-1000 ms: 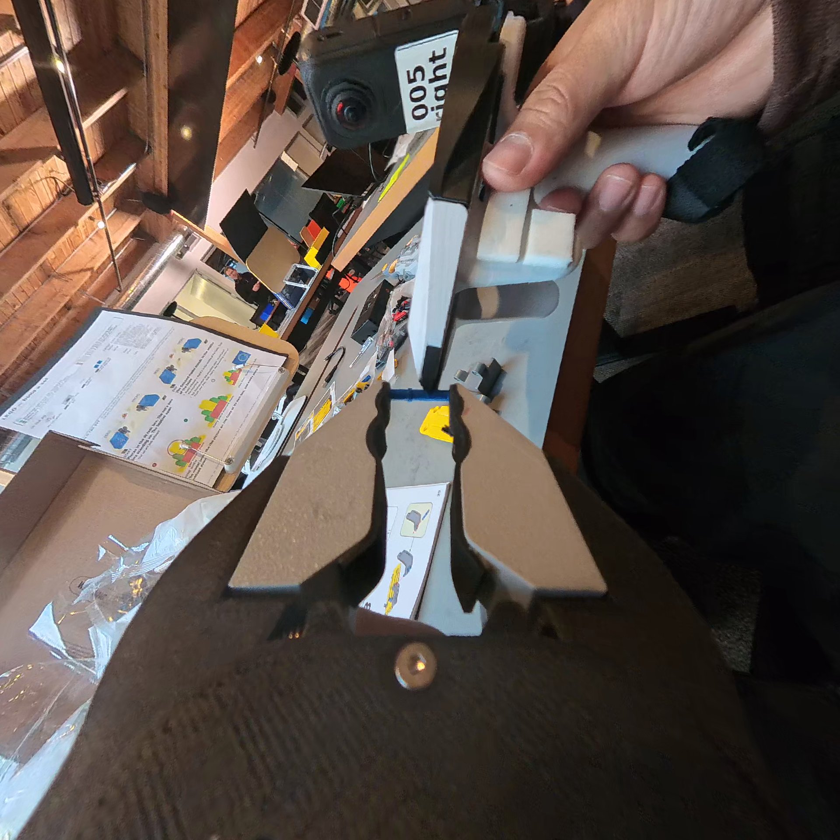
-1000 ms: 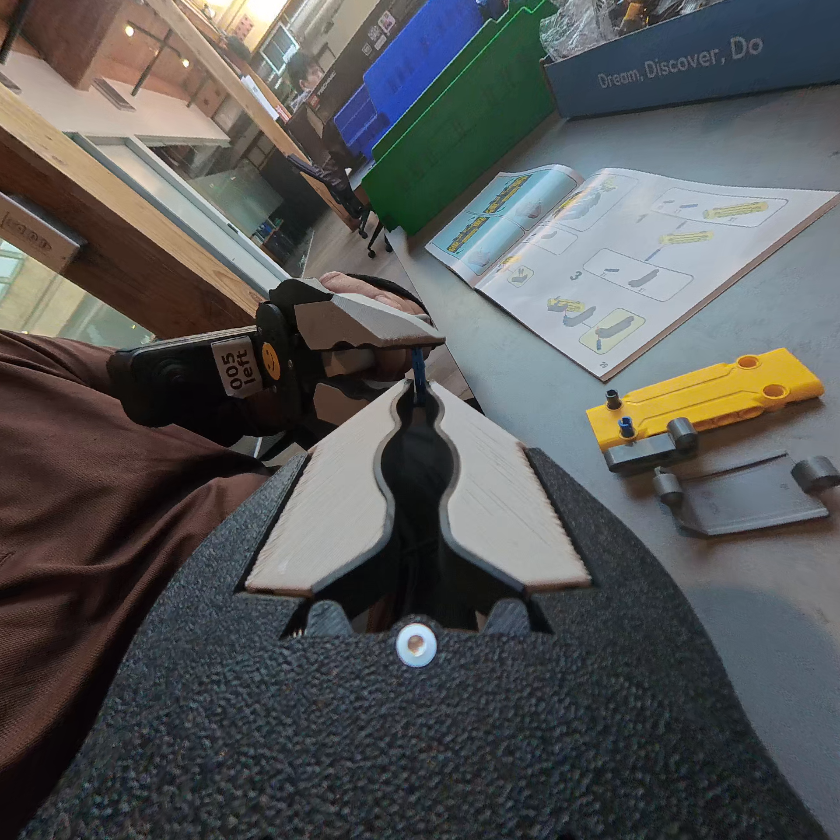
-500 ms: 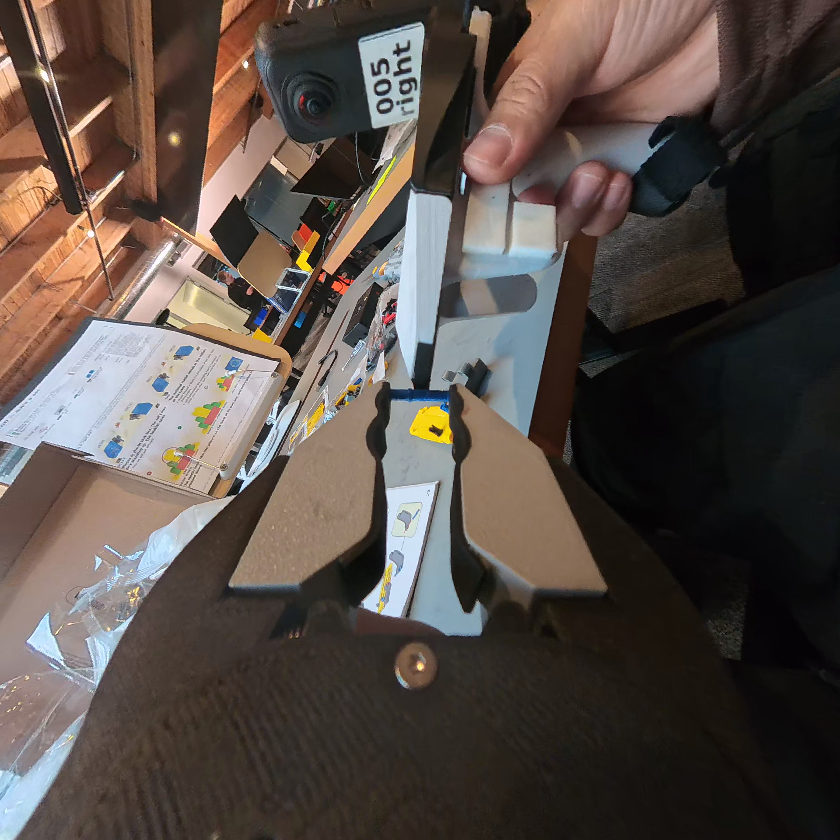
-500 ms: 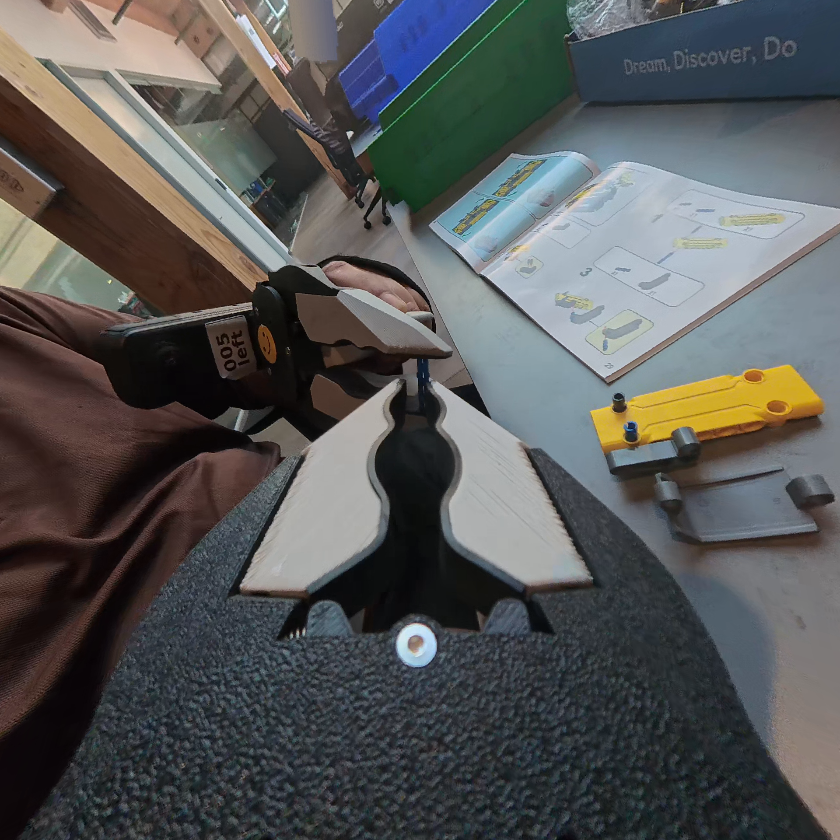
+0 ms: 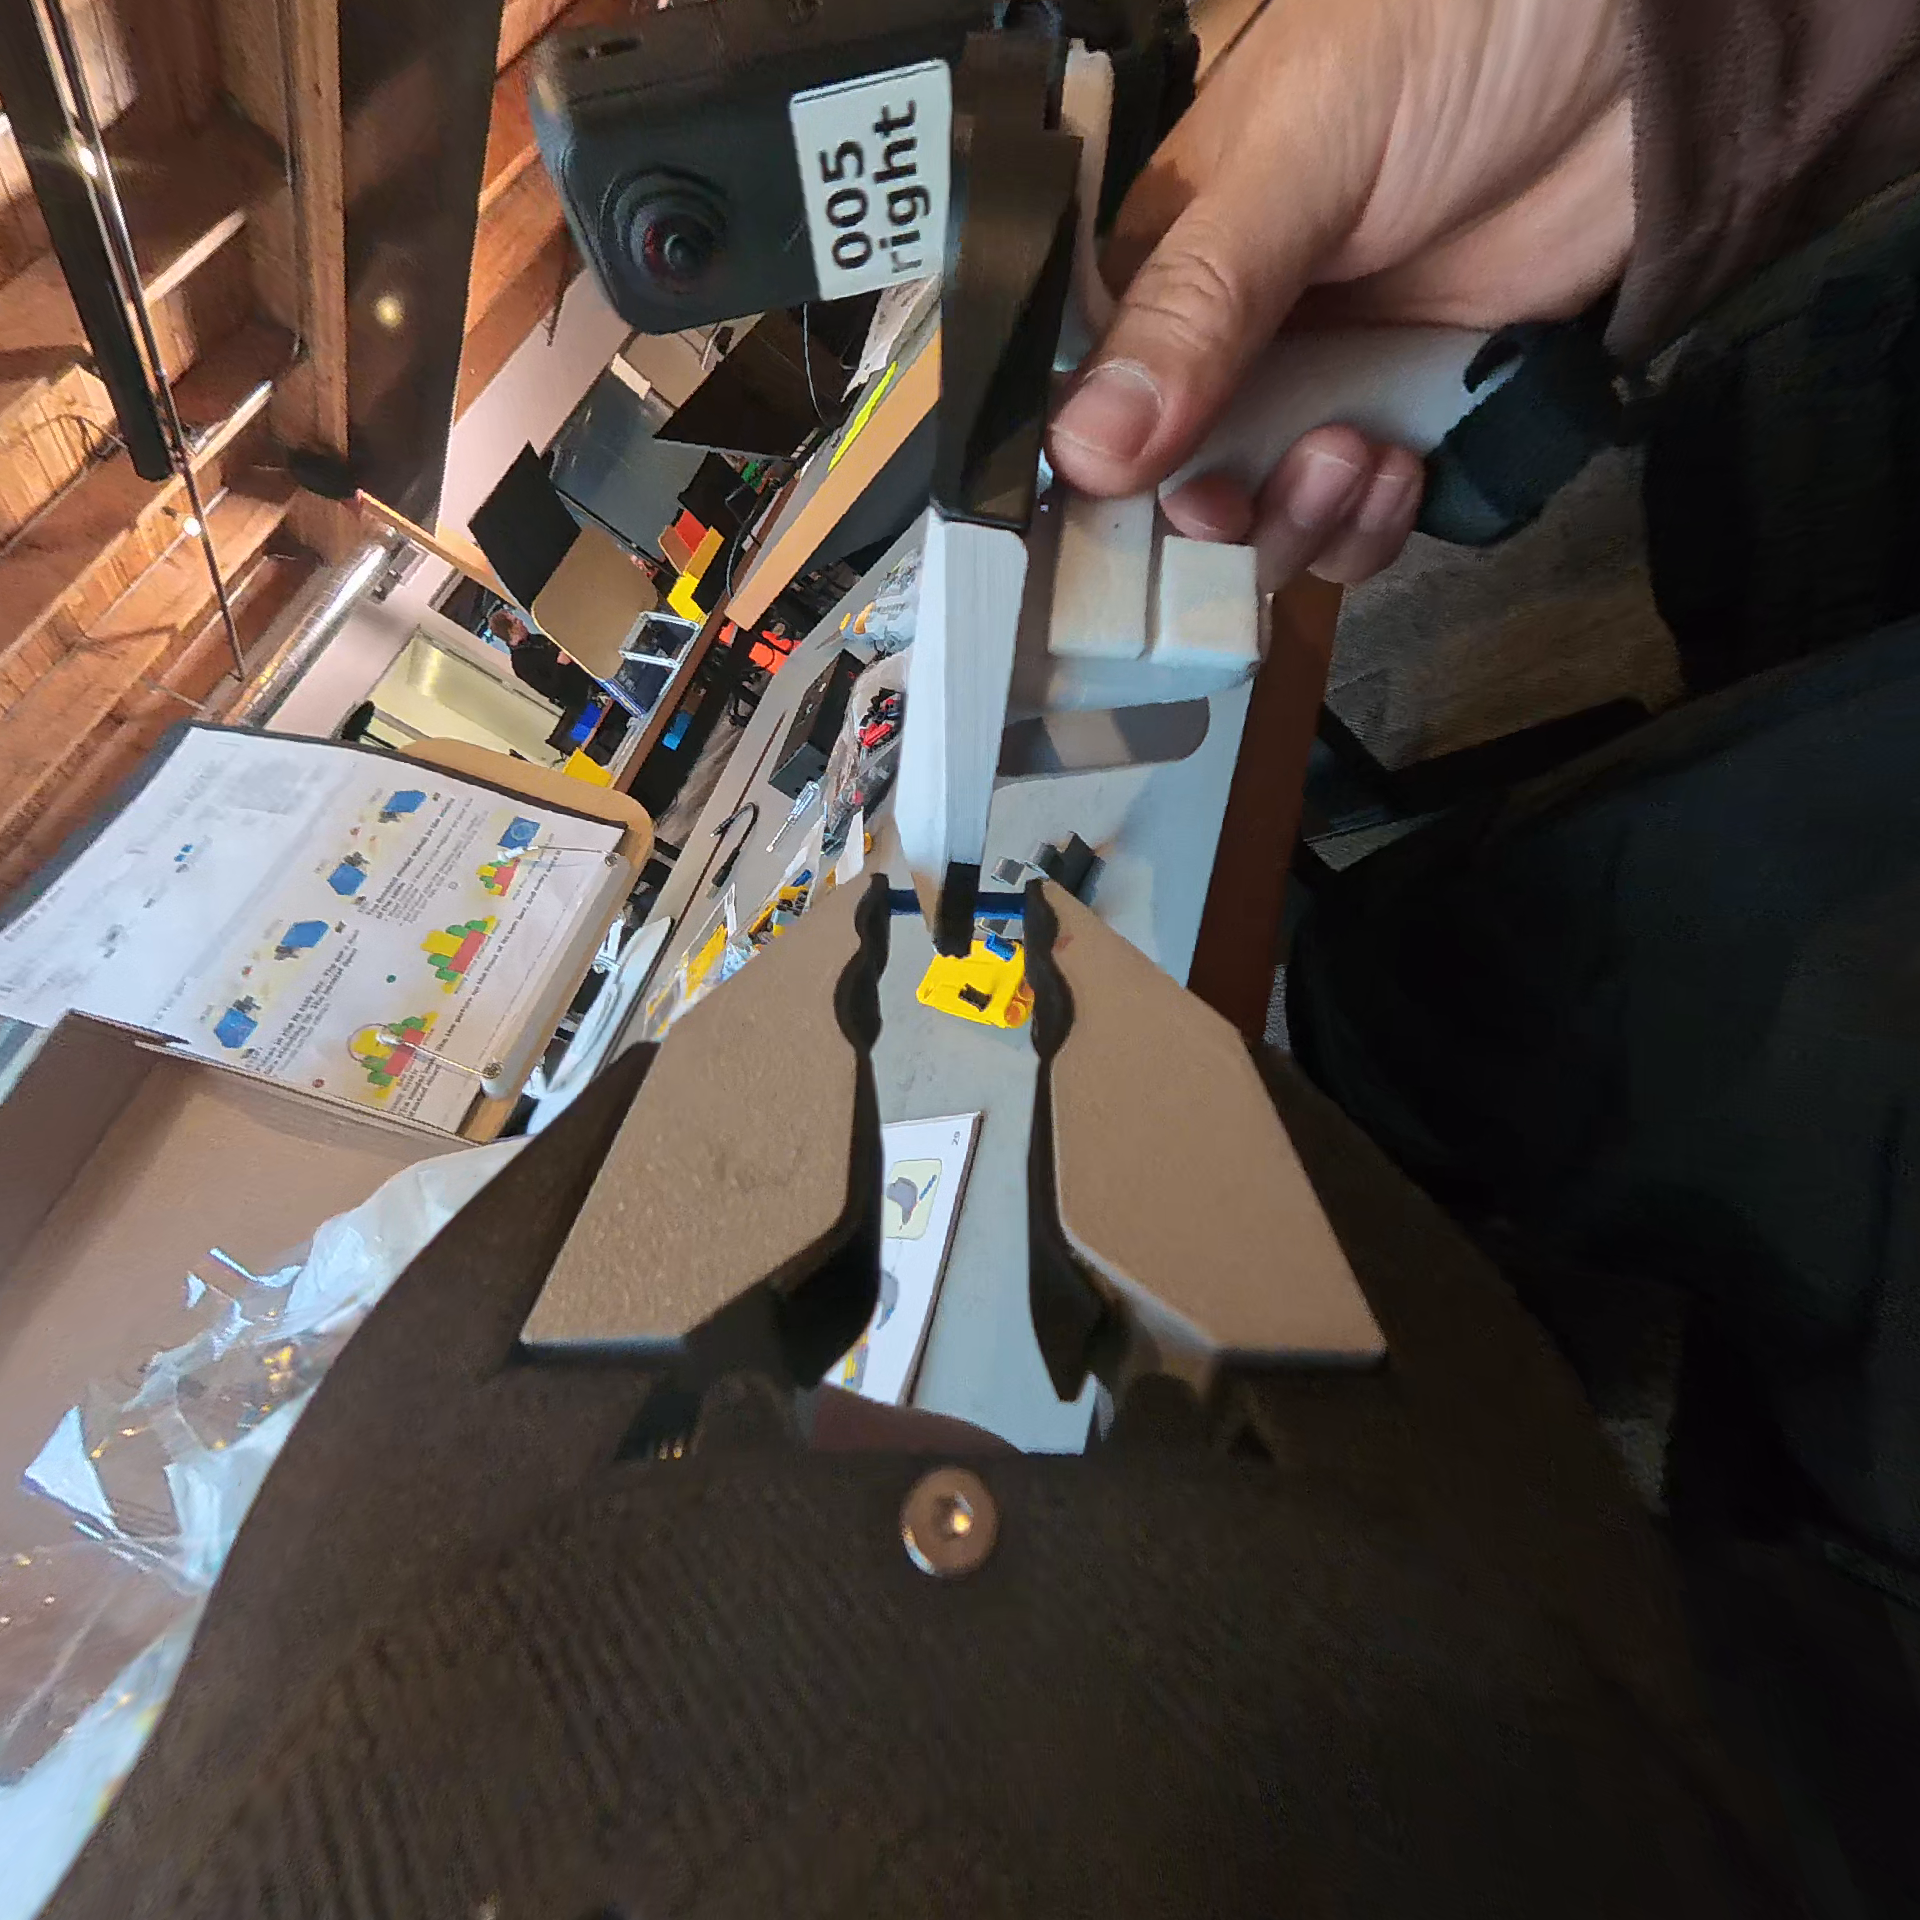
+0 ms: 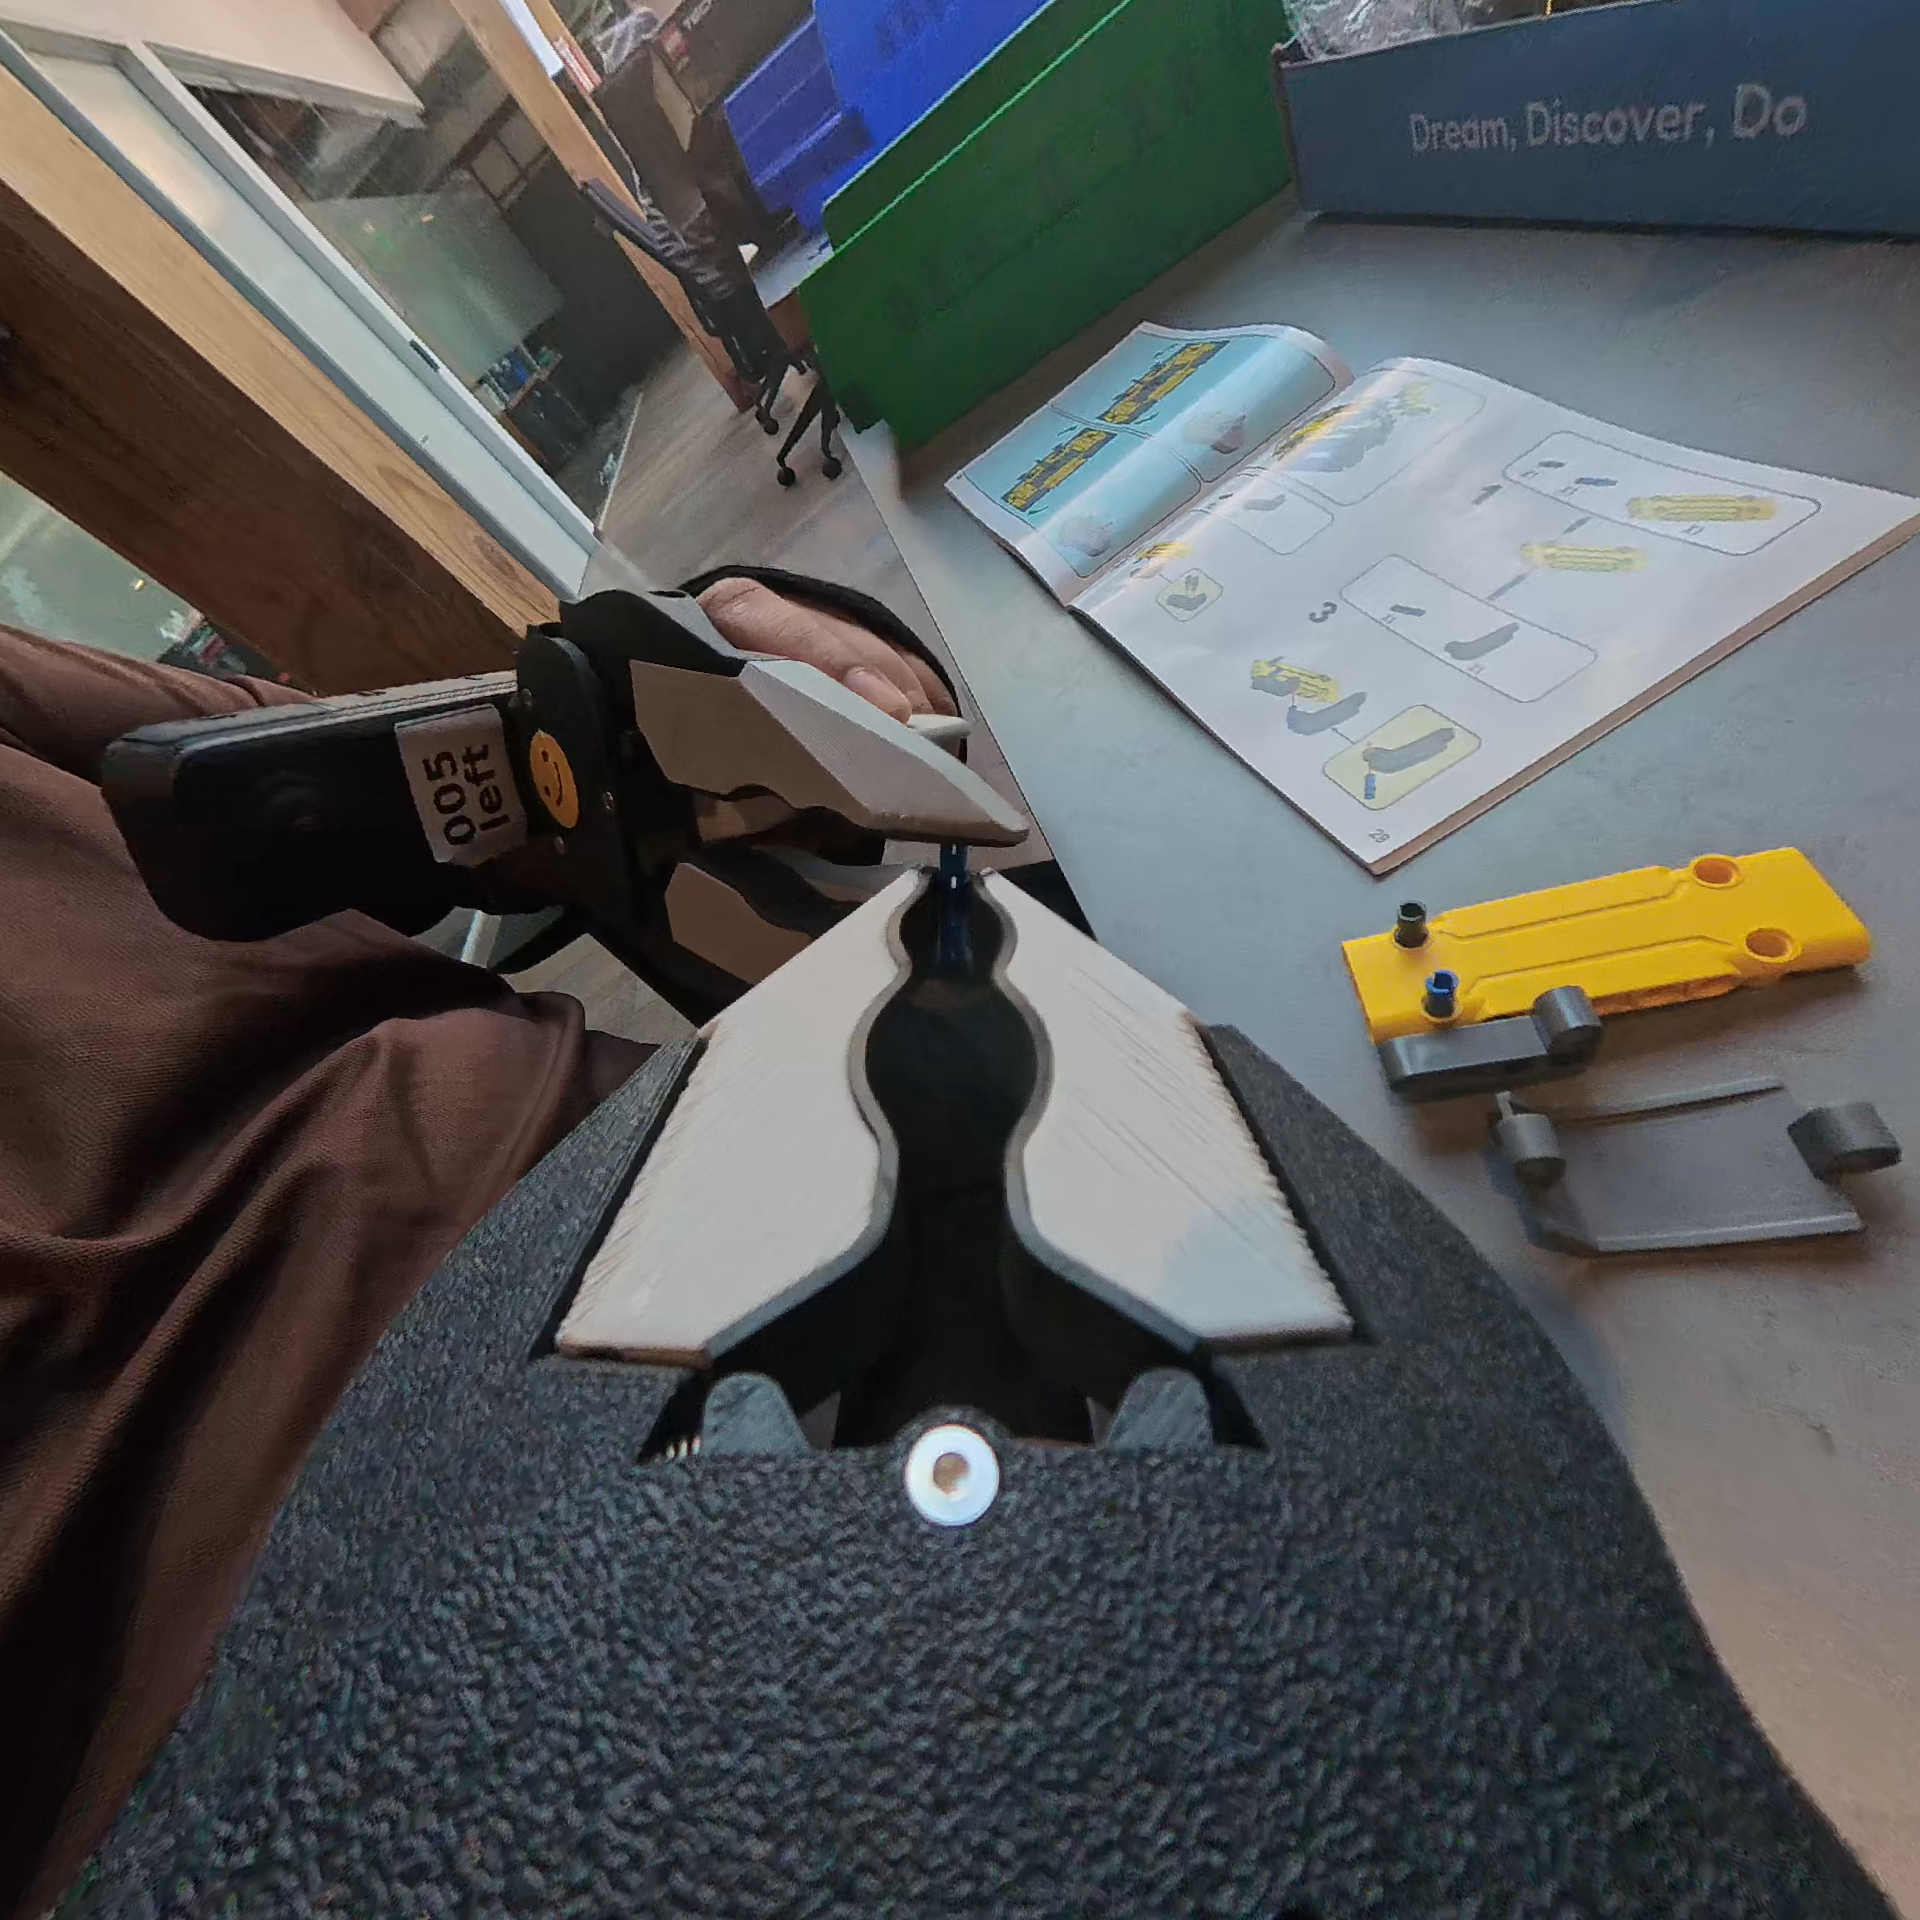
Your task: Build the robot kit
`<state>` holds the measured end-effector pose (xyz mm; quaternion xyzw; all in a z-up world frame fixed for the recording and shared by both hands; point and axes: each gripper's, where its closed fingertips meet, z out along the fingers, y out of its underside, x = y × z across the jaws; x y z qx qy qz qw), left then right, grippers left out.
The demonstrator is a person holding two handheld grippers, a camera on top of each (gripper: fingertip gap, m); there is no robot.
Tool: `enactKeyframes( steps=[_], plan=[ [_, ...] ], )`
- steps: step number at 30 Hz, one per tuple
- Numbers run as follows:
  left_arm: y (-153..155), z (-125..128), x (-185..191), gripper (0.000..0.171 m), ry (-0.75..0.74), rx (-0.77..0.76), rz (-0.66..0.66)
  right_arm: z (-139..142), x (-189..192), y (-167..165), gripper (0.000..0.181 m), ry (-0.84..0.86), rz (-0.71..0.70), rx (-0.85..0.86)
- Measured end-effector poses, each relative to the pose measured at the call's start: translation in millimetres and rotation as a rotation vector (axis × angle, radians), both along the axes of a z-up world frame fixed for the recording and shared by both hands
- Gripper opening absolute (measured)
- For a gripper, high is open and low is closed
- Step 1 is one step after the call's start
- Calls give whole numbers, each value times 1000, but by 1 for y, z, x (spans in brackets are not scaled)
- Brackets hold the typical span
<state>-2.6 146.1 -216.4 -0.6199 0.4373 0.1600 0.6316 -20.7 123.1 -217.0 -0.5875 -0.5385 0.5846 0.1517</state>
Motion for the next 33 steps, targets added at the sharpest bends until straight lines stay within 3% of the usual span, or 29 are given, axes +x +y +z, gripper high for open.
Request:
enactKeyframes(
  steps=[6,11,17,33],
  plan=[
    [4,10,-7,24,-213,-87,31,14,1,18,7,70,-90,15],
    [5,6,-4,28,-509,-332,-28,43,6,29,6,222,-143,-46],
    [1,15,6,27,-775,-498,-109,45,4,26,6,262,-139,-66],
    [4,21,4,19,-948,-533,-125,39,-2,16,6,268,-91,-161]
  ],
)
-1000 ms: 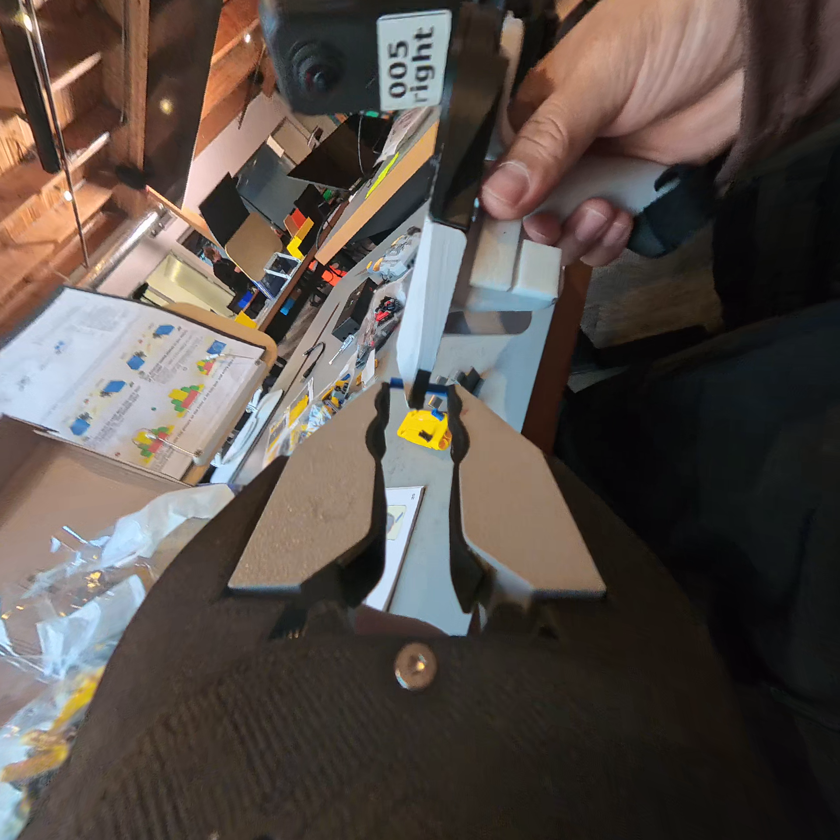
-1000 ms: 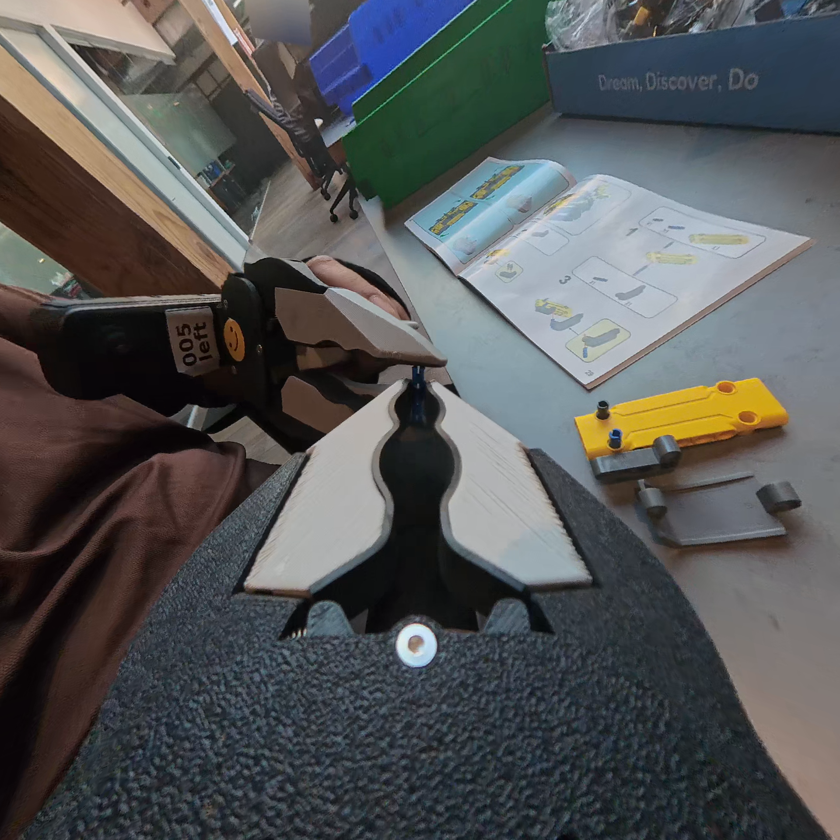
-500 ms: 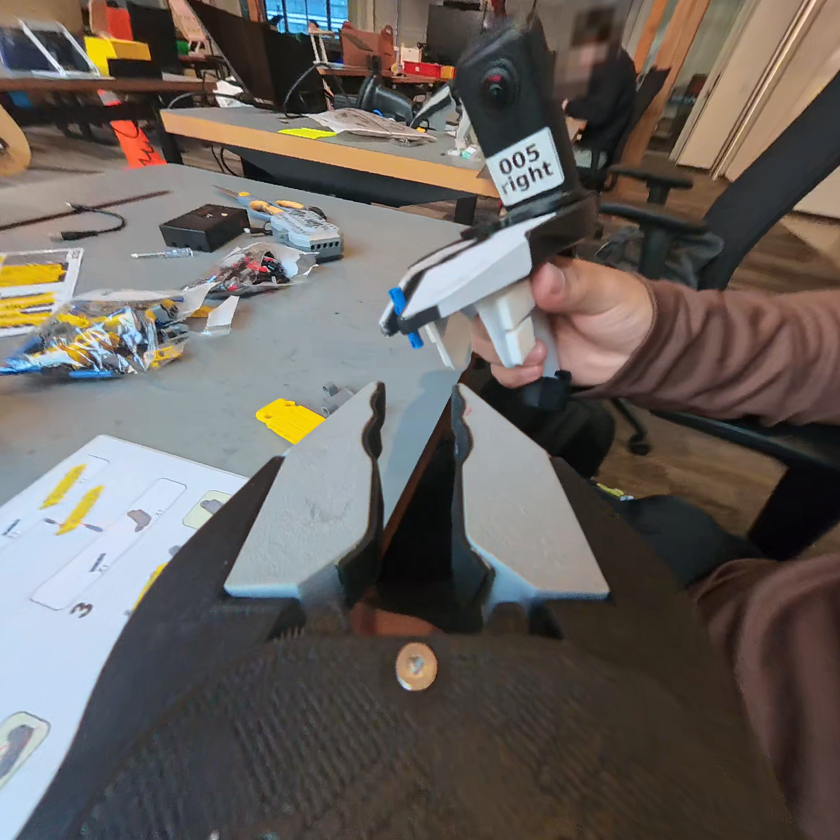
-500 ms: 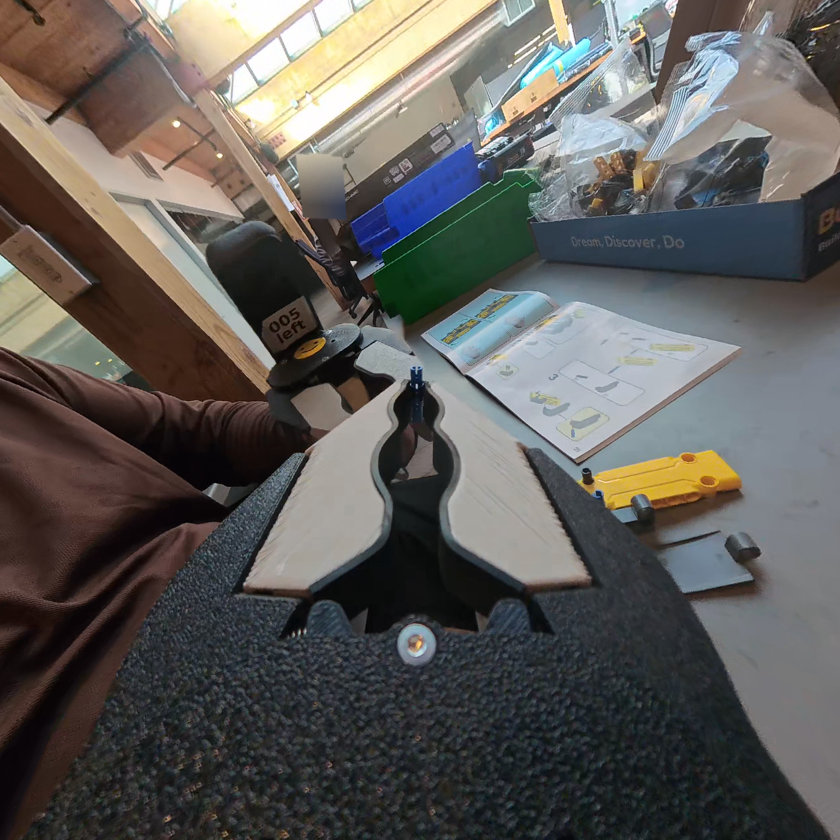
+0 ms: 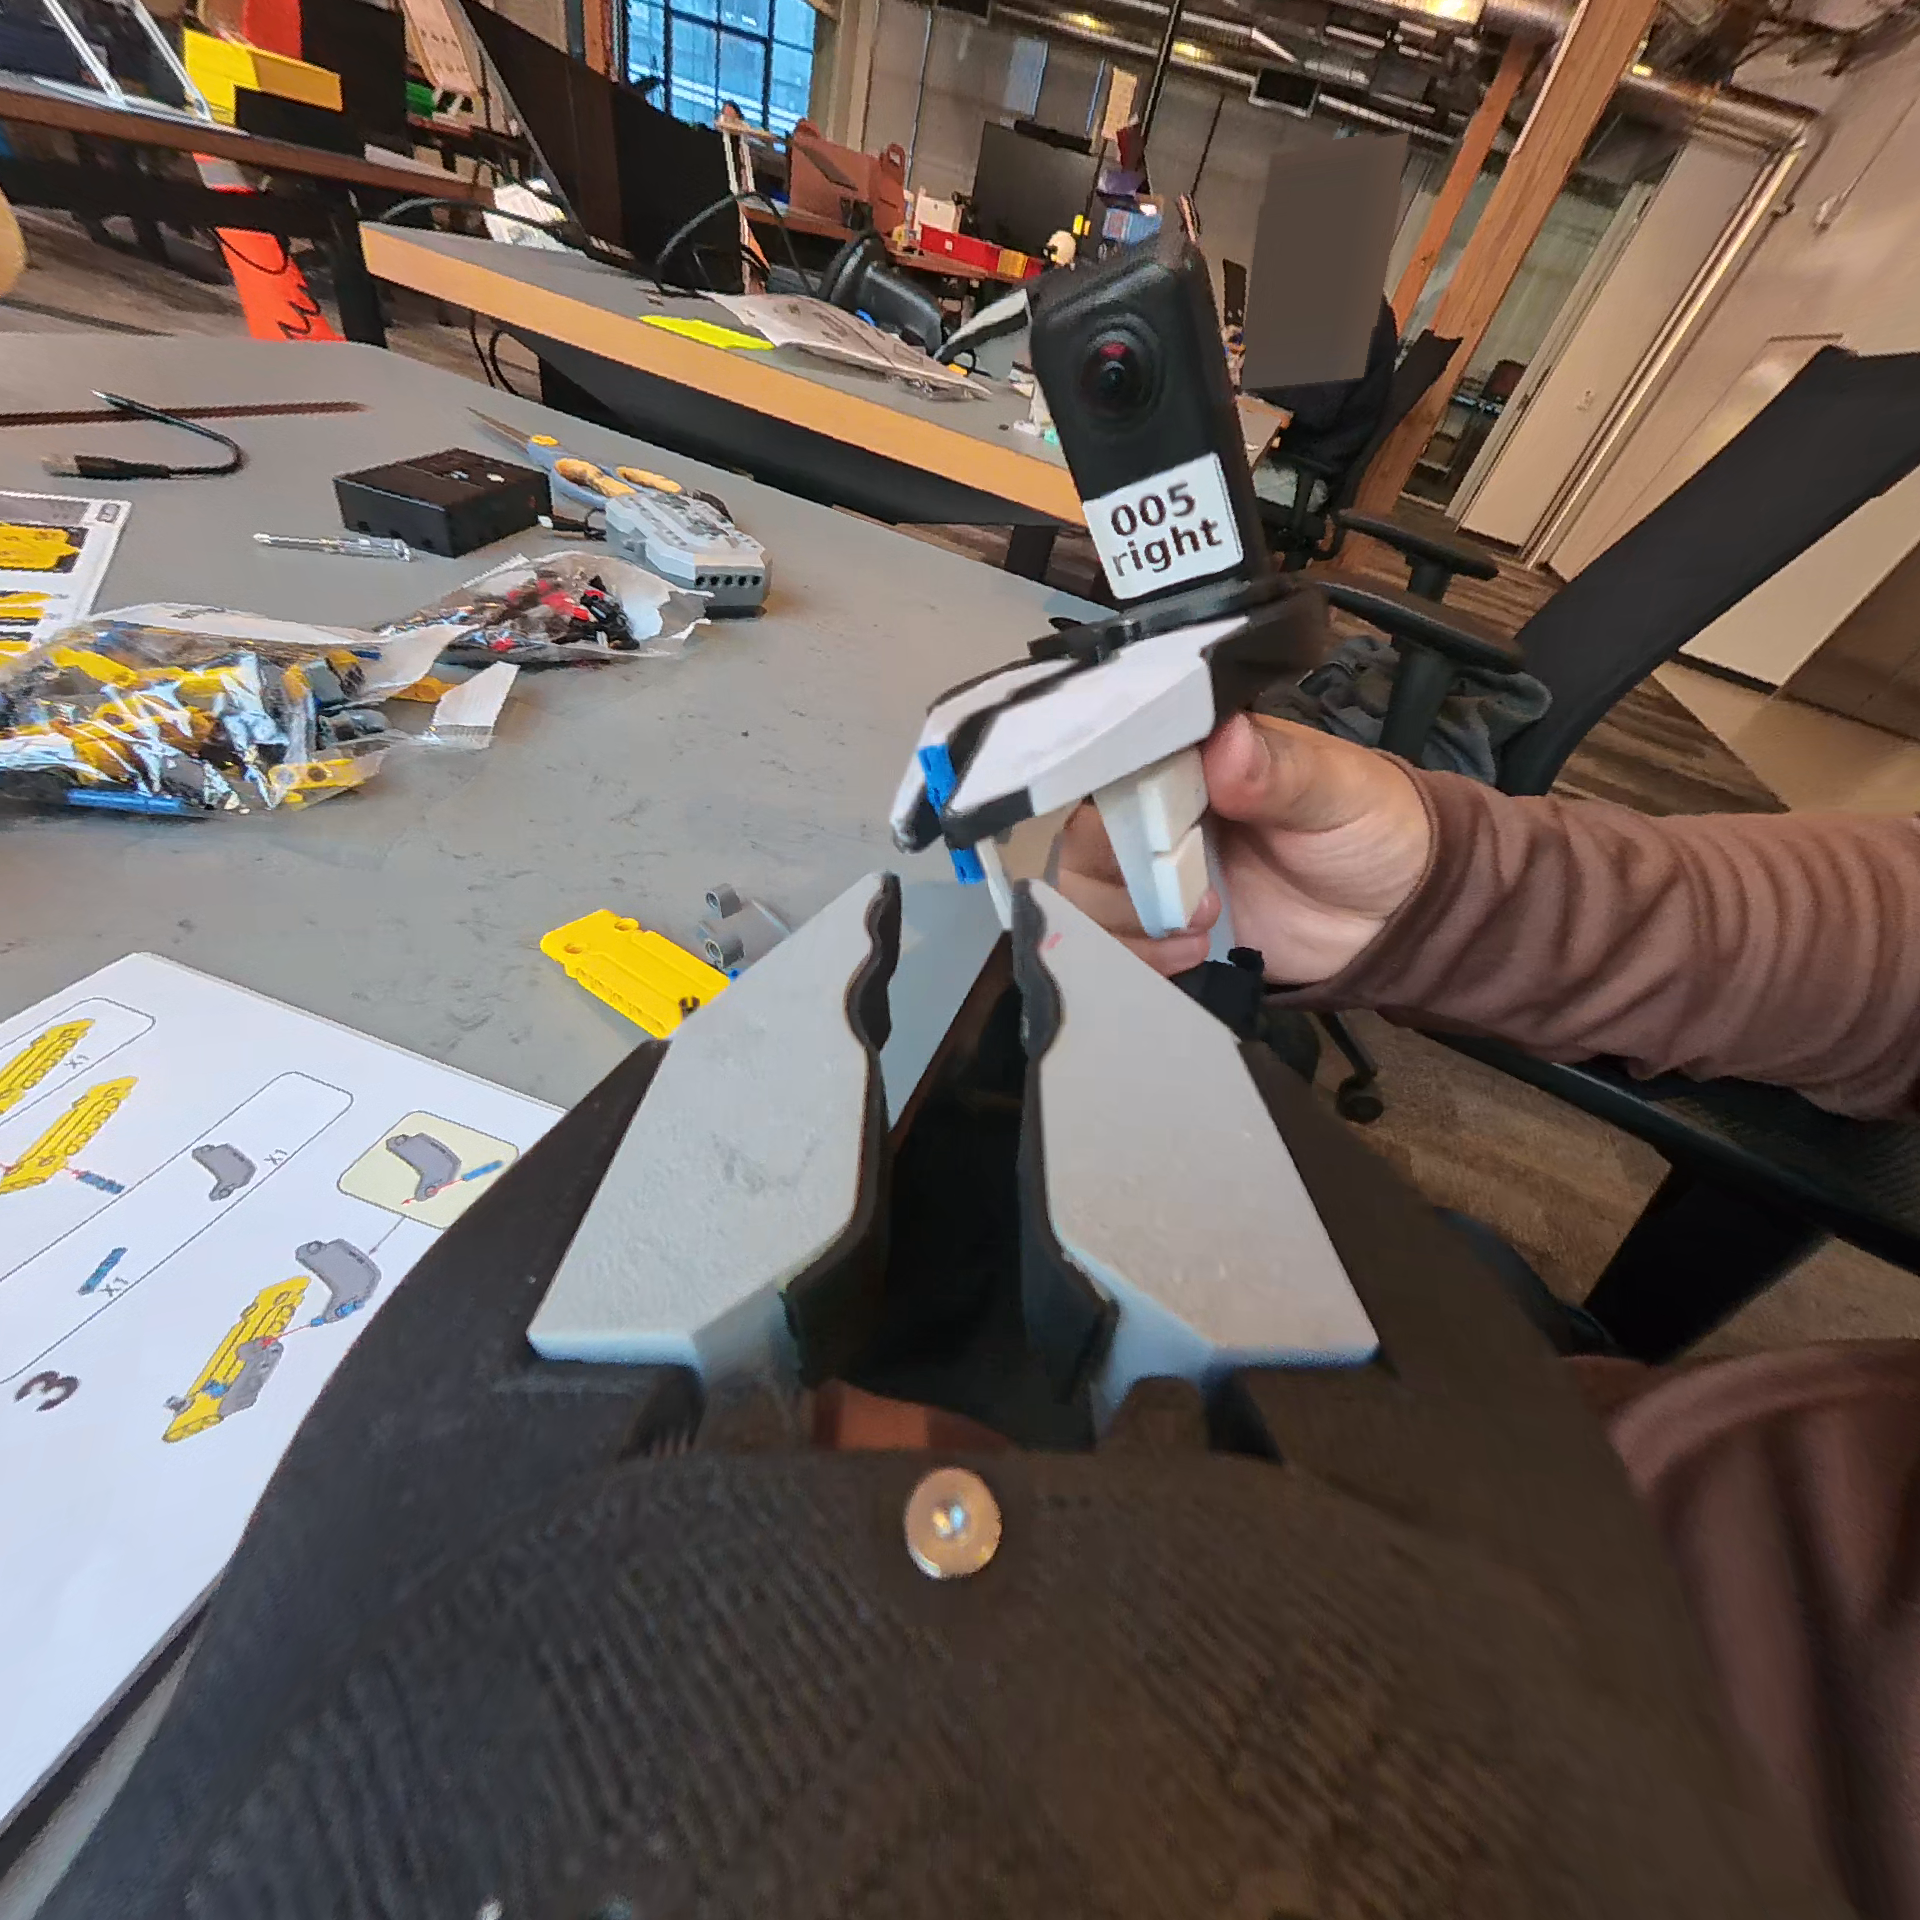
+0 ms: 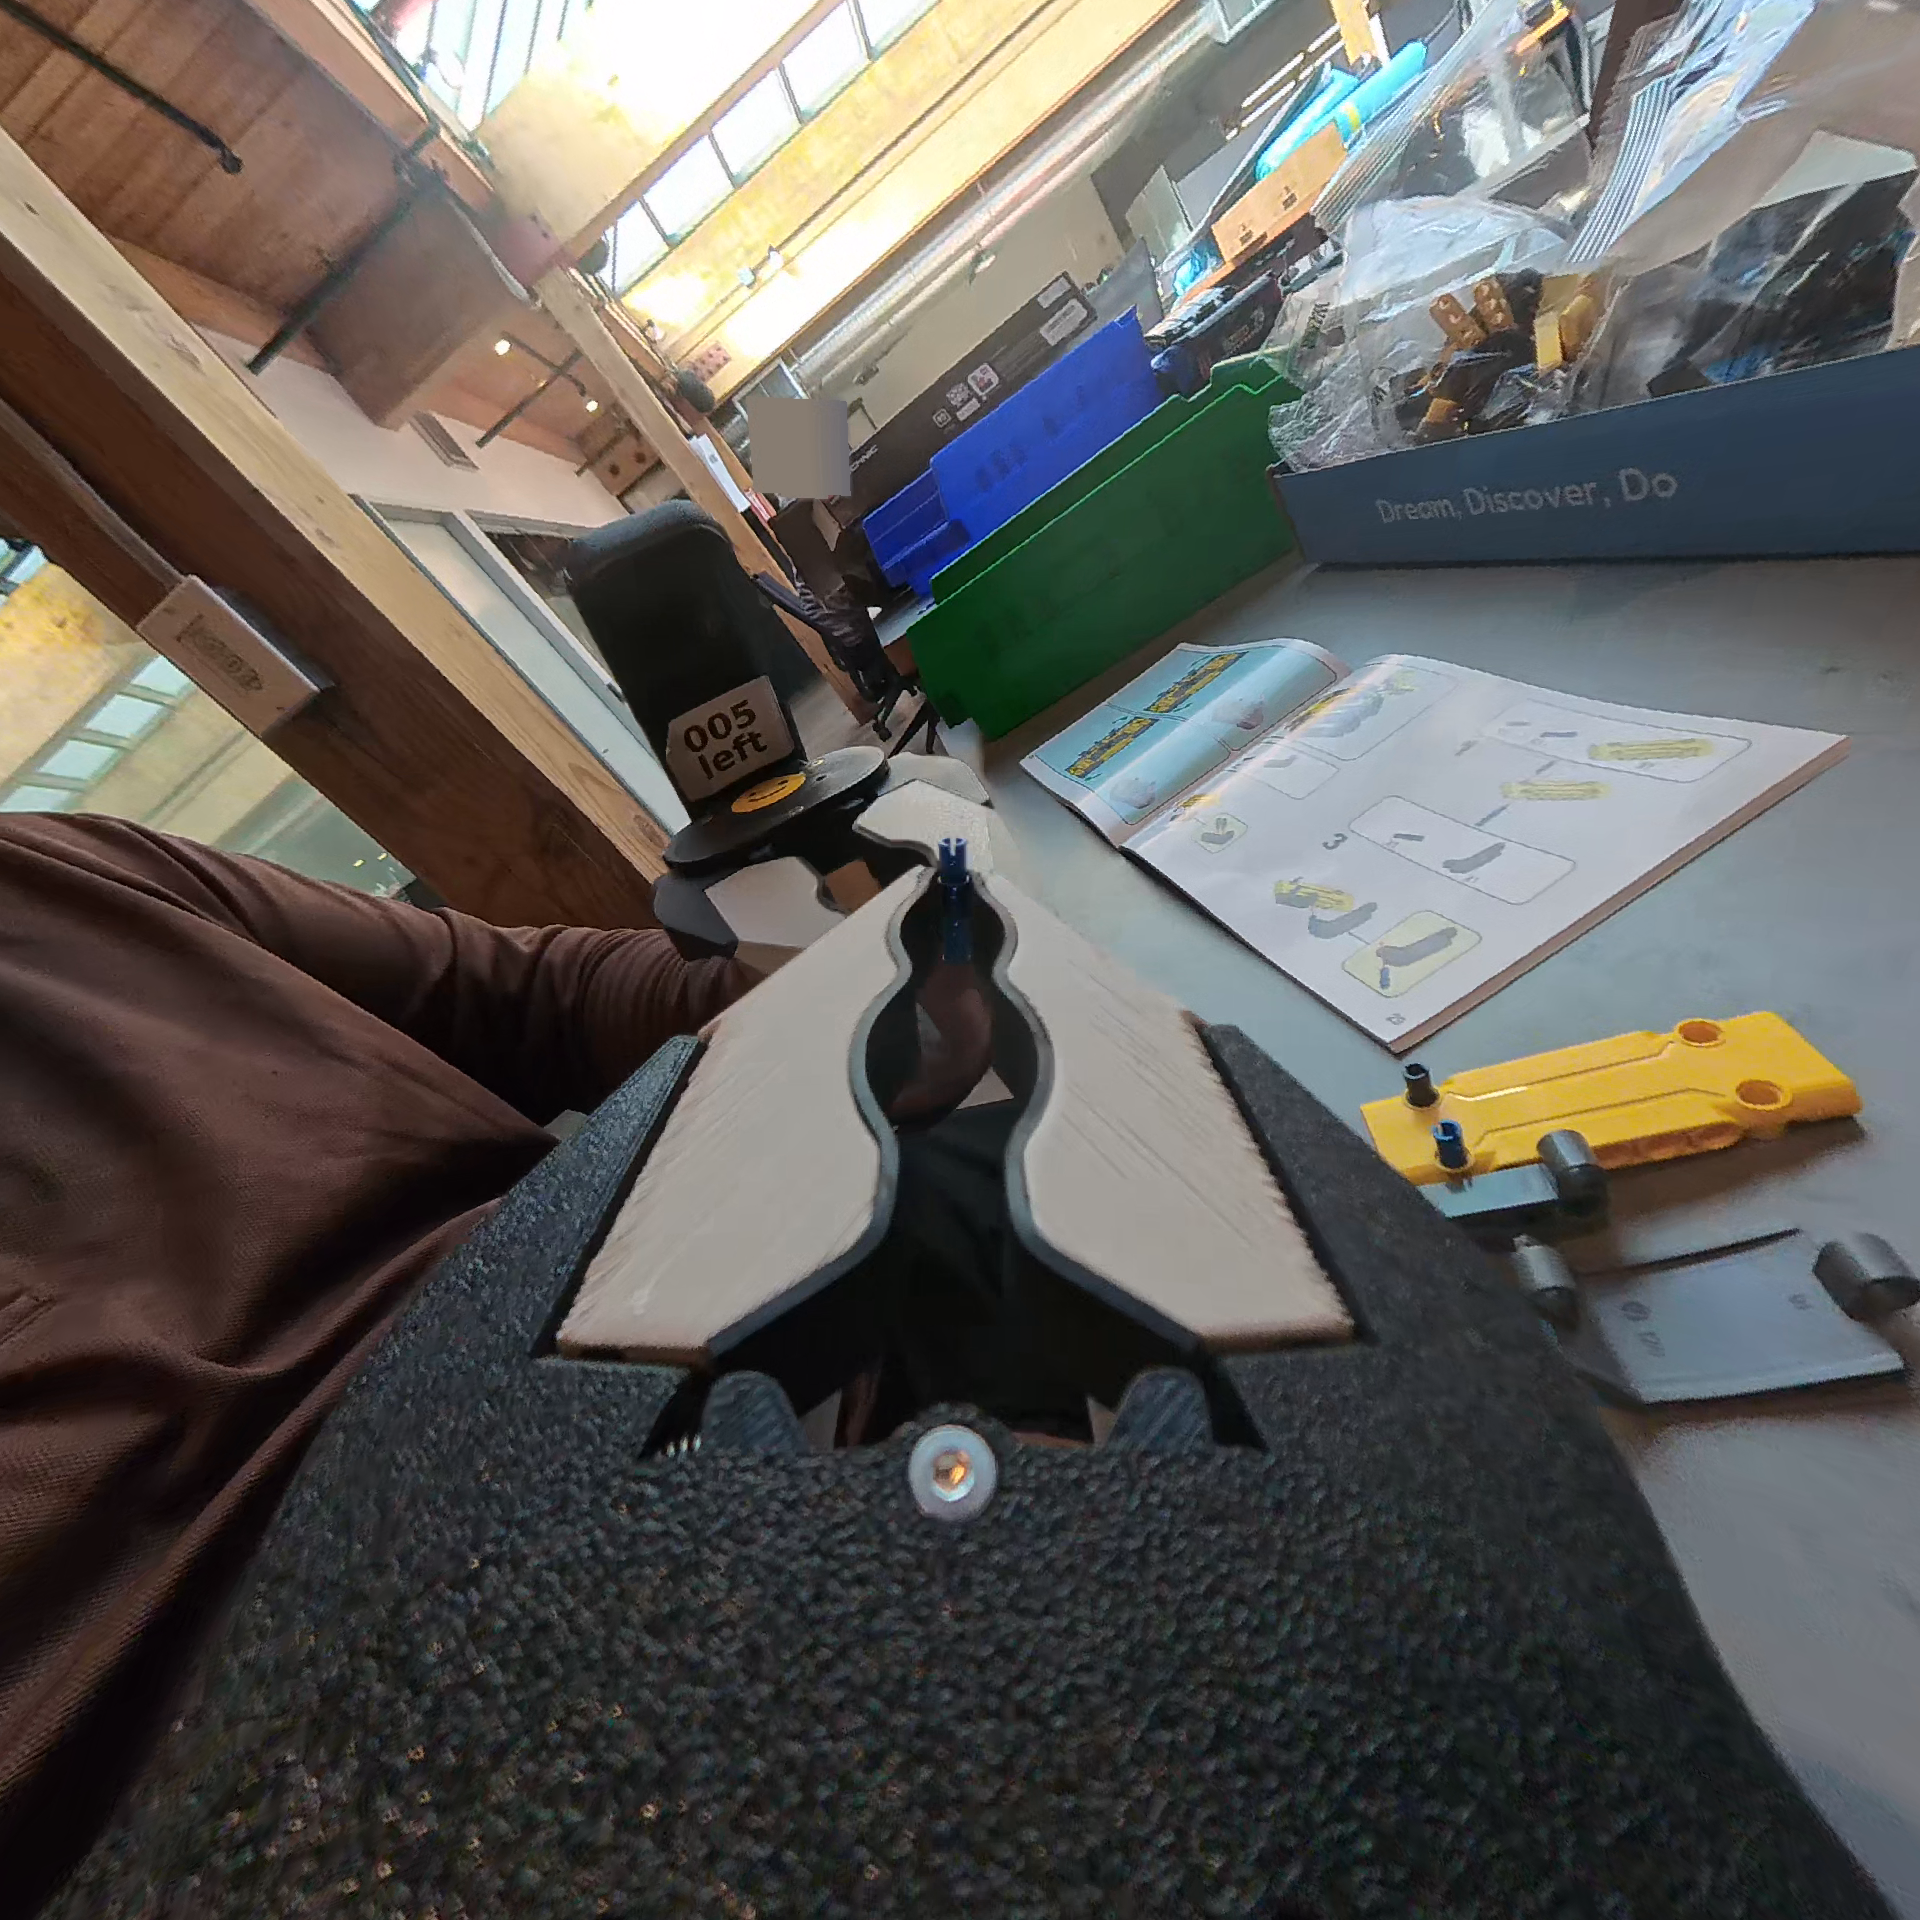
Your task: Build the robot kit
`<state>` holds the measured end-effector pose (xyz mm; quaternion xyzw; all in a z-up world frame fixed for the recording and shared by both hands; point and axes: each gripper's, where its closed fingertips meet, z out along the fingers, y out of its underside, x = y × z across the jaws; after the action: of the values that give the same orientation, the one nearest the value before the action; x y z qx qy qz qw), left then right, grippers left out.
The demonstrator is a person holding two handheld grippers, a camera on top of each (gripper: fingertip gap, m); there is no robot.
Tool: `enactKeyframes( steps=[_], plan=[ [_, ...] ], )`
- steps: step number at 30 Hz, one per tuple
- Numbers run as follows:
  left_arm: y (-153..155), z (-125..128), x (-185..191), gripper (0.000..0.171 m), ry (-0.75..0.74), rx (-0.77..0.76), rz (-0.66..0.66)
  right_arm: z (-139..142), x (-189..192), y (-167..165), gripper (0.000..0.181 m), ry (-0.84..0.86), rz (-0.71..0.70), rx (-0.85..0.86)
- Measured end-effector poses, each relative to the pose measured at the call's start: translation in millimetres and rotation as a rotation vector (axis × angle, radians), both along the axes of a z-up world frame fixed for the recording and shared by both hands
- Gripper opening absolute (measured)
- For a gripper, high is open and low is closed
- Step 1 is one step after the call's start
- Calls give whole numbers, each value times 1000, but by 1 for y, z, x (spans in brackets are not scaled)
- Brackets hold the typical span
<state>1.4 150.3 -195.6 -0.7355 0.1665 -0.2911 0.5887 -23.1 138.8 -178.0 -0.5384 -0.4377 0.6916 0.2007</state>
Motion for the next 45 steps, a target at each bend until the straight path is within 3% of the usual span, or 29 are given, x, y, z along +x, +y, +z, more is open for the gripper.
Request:
enactKeyframes(
  steps=[9,19,27,30,37,45],
  plan=[
    [1,3,-7,2,-36,0,9,-6,0,4,6,-23,-30,59],
    [-24,-32,-8,2,341,29,-42,-40,3,-20,7,-190,55,372],
    [-24,-37,-14,3,388,70,16,-47,-1,-20,7,-209,65,326],
    [-23,-39,-13,12,398,79,35,-51,-3,-17,7,-226,55,319],
    [-18,-36,-19,2,362,72,63,-48,-6,-15,7,-205,73,218],
    [-15,-48,-22,2,515,79,65,-65,3,-6,8,-289,78,459]
  ],
)
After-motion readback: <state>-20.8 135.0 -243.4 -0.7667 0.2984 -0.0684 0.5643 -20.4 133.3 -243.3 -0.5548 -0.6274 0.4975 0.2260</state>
